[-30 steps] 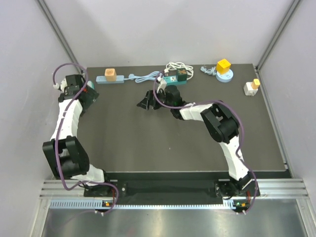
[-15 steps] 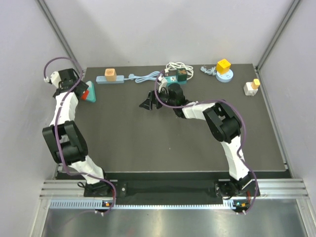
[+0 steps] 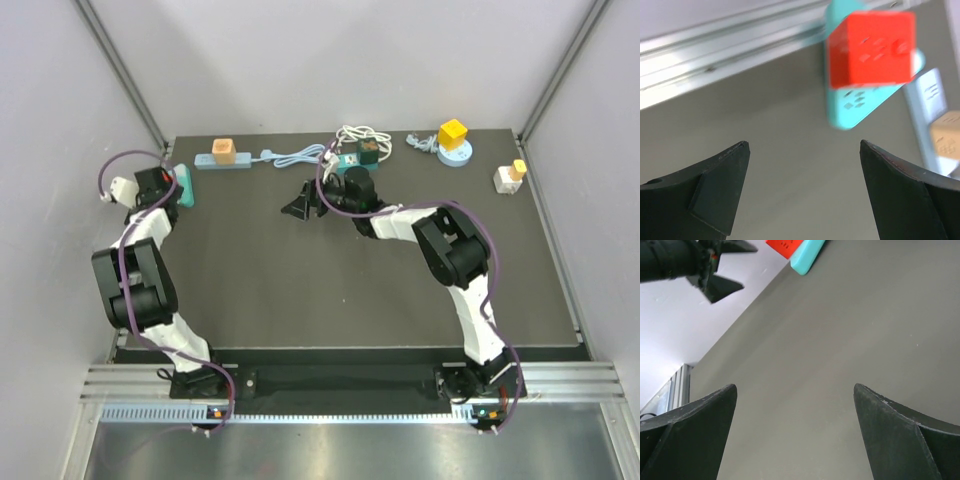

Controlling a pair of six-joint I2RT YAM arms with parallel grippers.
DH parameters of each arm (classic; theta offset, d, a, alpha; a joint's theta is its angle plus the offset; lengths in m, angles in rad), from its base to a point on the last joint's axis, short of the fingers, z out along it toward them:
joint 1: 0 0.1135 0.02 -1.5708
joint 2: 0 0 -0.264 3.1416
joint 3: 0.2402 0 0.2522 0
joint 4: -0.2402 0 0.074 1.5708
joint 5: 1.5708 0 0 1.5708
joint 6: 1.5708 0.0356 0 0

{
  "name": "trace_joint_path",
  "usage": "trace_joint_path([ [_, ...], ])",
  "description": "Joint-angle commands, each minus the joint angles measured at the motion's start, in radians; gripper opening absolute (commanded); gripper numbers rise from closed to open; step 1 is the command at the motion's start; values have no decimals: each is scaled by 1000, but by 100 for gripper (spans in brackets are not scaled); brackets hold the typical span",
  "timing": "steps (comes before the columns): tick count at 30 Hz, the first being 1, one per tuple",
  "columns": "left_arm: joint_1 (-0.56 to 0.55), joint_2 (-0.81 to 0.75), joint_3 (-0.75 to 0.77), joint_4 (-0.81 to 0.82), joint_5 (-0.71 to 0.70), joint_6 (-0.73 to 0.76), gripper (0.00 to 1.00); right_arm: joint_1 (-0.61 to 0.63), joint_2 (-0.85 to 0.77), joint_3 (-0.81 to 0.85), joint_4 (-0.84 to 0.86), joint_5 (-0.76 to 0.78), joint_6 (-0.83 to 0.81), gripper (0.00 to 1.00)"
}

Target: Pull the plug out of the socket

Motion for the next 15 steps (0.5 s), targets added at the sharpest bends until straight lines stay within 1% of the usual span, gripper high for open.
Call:
trace_joint_path([
  [1, 3, 44, 132, 121, -19, -26, 95, -17, 0, 19, 103, -31, 20, 100],
  [8, 4, 151, 248, 107, -45, 5, 96, -26, 21, 23, 137, -43, 62, 100],
  [9, 4, 171, 260, 77, -47, 8, 96, -28, 21, 22, 137, -43, 63, 100],
  [13, 6, 216, 320, 58, -45, 11, 98, -34, 27, 22, 152, -47, 79, 100],
  [15, 6, 249, 351, 13, -51, 4, 98, -38, 30, 23, 164, -52, 88, 100],
])
